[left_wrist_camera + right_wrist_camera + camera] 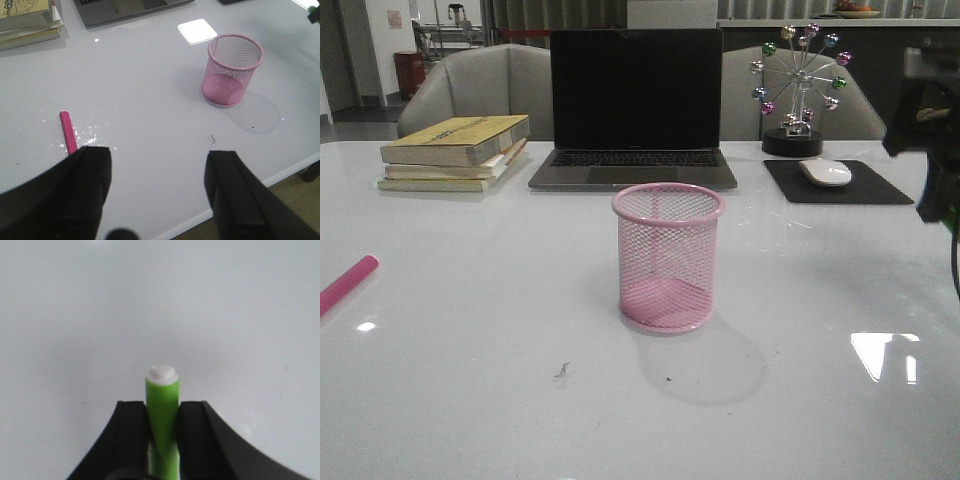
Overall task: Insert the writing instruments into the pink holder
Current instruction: 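Carry the green marker over the pink holder and drop it in, then open the right gripper and withdraw it from the holder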
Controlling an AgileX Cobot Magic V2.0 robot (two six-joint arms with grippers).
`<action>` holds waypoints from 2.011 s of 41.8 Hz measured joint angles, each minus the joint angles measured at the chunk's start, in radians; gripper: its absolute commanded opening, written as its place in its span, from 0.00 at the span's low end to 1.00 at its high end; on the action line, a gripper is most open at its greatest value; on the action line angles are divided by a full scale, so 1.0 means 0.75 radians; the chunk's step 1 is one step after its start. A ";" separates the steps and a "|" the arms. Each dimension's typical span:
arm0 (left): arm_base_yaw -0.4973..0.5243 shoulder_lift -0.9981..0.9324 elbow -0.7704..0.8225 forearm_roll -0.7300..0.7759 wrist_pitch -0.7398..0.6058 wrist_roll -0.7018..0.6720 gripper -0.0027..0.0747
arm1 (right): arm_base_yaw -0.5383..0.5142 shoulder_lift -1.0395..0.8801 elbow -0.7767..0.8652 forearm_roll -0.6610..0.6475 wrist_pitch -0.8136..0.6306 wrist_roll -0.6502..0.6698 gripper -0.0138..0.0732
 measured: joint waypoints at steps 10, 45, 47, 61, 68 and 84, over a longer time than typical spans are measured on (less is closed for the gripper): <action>0.000 0.000 0.000 0.000 0.000 0.000 0.62 | 0.320 -0.365 0.354 0.028 -0.713 0.000 0.39; 0.000 0.000 0.000 0.000 0.000 0.000 0.62 | 0.755 -0.005 0.464 0.029 -1.446 0.010 0.68; 0.000 0.000 0.000 0.000 0.000 0.000 0.62 | 0.755 -0.025 0.464 0.029 -1.425 0.010 0.68; 0.000 0.000 0.000 0.000 -0.001 0.000 0.62 | 0.755 -0.594 0.464 0.029 -0.655 -0.068 0.68; 0.000 0.000 0.000 0.000 -0.001 0.000 0.62 | 0.755 -0.833 0.502 0.013 -0.294 -0.079 0.68; 0.009 0.075 0.000 0.050 -0.006 -0.029 0.62 | 0.755 -1.236 0.793 -0.005 -0.151 -0.079 0.68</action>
